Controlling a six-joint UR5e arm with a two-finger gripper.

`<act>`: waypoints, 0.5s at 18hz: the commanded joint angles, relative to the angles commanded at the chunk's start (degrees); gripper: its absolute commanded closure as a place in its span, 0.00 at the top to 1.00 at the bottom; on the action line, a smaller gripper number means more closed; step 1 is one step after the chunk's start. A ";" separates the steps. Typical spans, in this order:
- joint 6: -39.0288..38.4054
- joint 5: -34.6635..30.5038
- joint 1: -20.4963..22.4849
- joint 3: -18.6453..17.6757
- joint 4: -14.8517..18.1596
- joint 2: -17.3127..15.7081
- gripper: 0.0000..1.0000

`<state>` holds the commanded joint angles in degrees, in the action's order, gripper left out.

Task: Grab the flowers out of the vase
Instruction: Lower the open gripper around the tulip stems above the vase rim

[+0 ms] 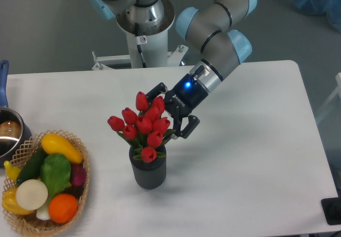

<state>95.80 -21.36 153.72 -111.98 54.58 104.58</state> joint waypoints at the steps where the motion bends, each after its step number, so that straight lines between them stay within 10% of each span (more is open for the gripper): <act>1: 0.00 0.00 -0.09 0.35 0.00 0.36 1.00; 9: 0.09 2.28 -1.23 1.85 -0.26 1.77 1.00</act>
<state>95.89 -19.07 152.49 -110.13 54.32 106.35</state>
